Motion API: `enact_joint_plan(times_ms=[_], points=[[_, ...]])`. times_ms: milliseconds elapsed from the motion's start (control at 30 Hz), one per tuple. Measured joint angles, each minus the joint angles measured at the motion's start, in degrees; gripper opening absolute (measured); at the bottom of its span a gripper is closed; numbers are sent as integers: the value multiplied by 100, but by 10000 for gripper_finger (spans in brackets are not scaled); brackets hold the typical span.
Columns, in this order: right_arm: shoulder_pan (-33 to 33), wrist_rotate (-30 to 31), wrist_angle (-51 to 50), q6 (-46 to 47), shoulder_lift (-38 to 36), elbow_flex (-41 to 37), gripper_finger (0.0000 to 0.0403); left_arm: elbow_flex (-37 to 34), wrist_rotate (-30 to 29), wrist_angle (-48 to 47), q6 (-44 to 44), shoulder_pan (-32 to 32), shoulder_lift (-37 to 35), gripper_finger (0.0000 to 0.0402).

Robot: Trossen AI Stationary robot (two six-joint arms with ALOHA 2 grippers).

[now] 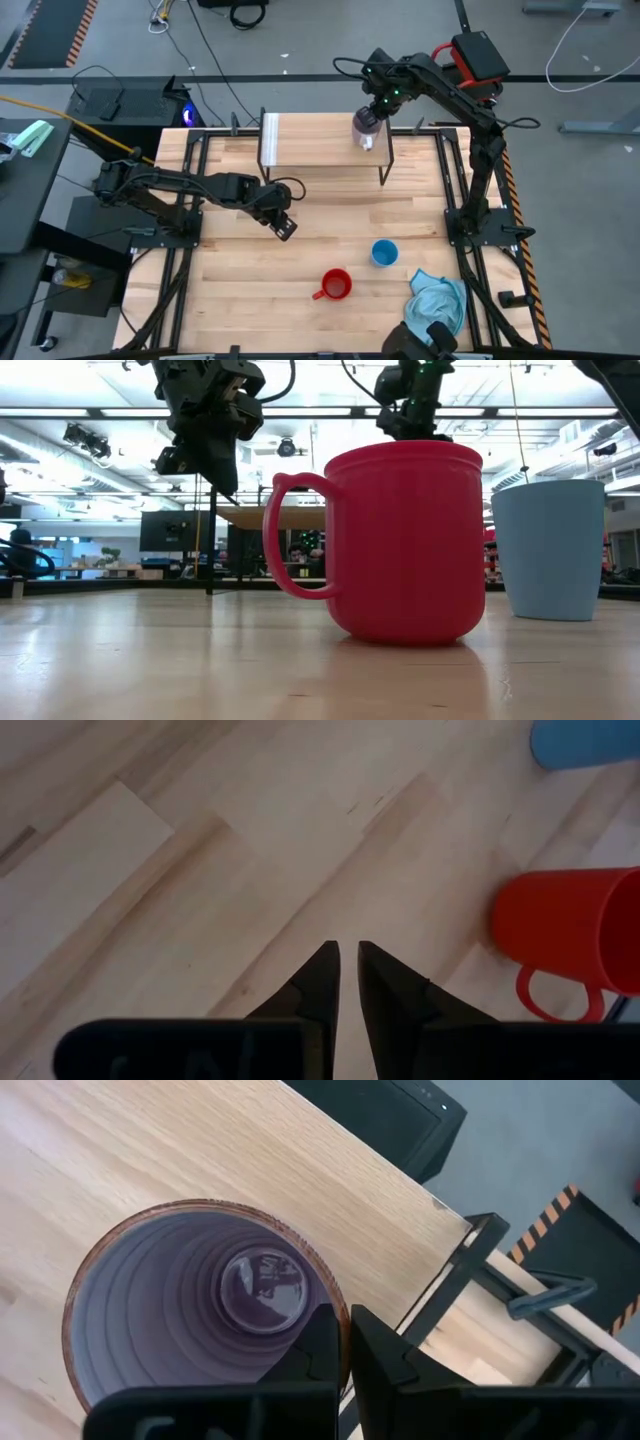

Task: Stack small to large cups/mugs on shelf
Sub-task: Put the purple cup on the shelf

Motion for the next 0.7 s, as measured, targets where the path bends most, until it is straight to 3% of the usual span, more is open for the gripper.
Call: enact_joint_plan(times_ms=[533, 700], points=[[40, -14, 45, 240, 0, -28, 12, 0, 2, -2, 20, 0, 0, 47], [37, -30, 22, 266, 0, -32, 37, 0, 2, -2, 20, 0, 0, 43]])
